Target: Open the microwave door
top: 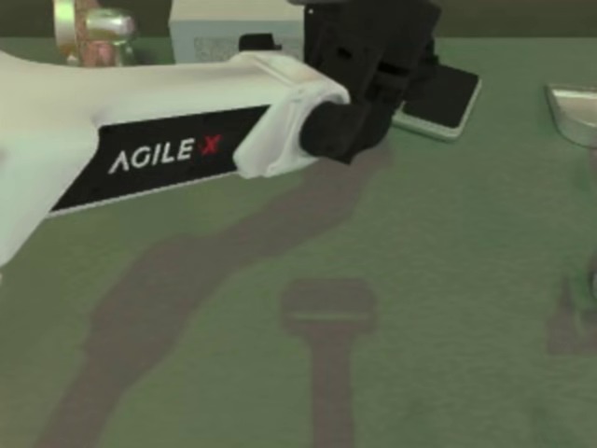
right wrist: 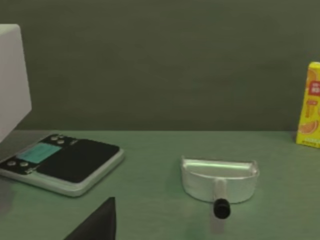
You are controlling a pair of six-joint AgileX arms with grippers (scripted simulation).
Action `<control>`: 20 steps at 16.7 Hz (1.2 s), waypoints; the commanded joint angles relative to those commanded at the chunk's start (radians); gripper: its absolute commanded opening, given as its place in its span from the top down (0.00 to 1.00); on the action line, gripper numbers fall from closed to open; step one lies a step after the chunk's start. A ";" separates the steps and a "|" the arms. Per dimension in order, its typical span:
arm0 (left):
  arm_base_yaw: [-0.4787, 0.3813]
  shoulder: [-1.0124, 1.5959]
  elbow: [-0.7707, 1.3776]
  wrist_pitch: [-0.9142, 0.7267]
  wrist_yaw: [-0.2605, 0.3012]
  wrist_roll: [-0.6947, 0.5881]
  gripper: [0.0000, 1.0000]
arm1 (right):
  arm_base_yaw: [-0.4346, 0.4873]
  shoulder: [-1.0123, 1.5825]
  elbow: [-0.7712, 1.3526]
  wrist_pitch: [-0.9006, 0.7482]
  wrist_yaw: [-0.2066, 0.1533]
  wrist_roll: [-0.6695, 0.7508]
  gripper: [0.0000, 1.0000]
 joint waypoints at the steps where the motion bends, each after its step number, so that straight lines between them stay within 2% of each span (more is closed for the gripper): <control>1: 0.005 0.014 0.014 0.004 0.005 0.004 0.00 | 0.000 0.000 0.000 0.000 0.000 0.000 0.00; 8: 0.089 0.220 0.212 0.047 0.080 0.063 0.00 | 0.000 0.000 0.000 0.000 0.000 0.000 0.00; 13: 0.098 0.236 0.228 0.051 0.088 0.068 0.00 | 0.000 0.000 0.000 0.000 0.000 0.000 0.00; 20: 0.098 0.236 0.228 0.051 0.088 0.068 0.53 | 0.000 0.000 0.000 0.000 0.000 0.000 0.00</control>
